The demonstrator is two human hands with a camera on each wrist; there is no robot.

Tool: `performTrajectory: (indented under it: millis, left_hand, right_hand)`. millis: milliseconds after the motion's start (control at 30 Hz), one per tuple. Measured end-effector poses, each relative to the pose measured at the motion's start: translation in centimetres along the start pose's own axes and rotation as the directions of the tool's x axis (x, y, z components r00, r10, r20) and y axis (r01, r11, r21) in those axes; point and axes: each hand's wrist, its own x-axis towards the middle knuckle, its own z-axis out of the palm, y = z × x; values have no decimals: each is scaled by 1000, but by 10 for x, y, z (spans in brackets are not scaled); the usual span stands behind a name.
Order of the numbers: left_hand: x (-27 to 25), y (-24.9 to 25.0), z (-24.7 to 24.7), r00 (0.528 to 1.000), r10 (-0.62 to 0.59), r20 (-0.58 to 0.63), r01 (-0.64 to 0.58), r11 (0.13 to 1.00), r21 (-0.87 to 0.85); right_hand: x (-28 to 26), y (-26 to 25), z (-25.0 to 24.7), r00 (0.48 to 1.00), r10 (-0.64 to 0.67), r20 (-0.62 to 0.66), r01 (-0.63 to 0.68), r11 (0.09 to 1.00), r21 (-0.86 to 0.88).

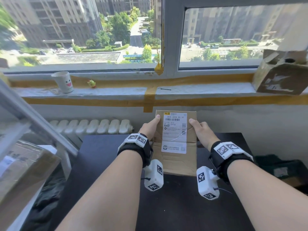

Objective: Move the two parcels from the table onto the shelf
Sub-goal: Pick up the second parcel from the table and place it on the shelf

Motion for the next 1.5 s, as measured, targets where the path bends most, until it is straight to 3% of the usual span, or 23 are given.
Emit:
performTrajectory:
  millis: [167, 533, 867, 1033, 1333, 1500]
  left_hand:
    - [-11, -10, -17, 996, 28, 88, -16, 990, -143]
    - [-8, -63, -47, 983, 51, 174, -24, 988, -156]
    - [-42, -98, -57, 975, 101, 201, -70, 986, -155]
    - [-73, -135, -55, 981, 86, 177, -62, 989, -137]
    - [-182, -225, -60, 988, 67, 141, -46, 988, -147]
    - [-237, -269, -87, 997, 38, 67, -23, 978, -207]
  right_hand:
    - [-3, 3, 15, 999, 42, -1, -42, 995, 90]
    - [-51, 19, 66, 982, 184, -36, -161, 927, 340]
    - [-86, 55, 74, 983, 170, -73, -142, 945, 294]
    - [-140, 68, 79, 989, 134, -61, -109, 946, 306]
    - [-266, 107, 93, 997, 67, -38, -54, 962, 269]
    - [-324, 109, 113, 1000, 20, 22, -25, 972, 235]
